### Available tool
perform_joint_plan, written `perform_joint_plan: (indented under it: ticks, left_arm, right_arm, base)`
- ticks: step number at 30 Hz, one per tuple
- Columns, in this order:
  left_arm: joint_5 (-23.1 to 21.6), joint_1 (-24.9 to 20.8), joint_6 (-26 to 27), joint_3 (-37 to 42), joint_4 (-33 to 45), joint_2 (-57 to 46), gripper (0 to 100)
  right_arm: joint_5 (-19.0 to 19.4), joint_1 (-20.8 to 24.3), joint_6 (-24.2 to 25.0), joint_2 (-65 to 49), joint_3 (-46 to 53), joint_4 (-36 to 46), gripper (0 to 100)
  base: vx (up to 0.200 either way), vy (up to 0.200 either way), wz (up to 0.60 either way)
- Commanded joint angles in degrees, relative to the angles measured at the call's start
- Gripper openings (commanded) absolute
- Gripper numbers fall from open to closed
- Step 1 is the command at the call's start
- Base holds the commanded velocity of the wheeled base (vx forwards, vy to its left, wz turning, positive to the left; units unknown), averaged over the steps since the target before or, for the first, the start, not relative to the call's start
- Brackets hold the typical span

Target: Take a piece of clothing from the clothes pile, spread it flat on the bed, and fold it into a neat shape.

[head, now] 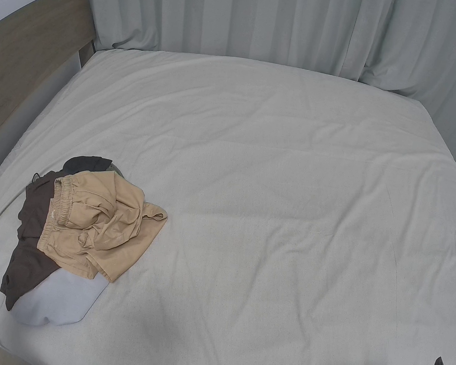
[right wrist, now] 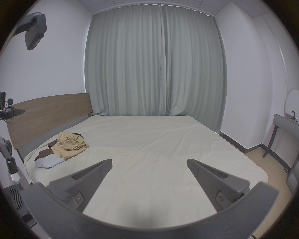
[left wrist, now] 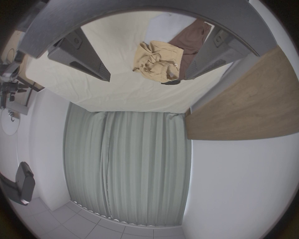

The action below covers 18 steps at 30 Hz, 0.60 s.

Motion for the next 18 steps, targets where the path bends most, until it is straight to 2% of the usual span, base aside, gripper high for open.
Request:
perform_joint_plan:
  ticks: [1, 10, 18]
  left_arm:
    - [-1.3, -2.5, -1.9, -1.2, -0.1, 5.8, 100]
    - [-4.7, -2.7, -8.8, -6.2, -0.7, 17.4, 100]
    - [-7.0, -2.6, -9.6, -7.6, -5.3, 26.5, 100]
  right_arm:
    - [0.0, 0.0, 0.0, -0.6, 1.0, 0.0, 100]
    - [0.0, 0.0, 0.1, -0.6, 1.0, 0.0, 100]
    - [0.0, 0.0, 0.1, -0.6, 1.0, 0.0, 100]
  base:
    - [0.000, 0.000, 0.00]
    - [0.000, 0.000, 0.00]
    - [0.000, 0.000, 0.00]
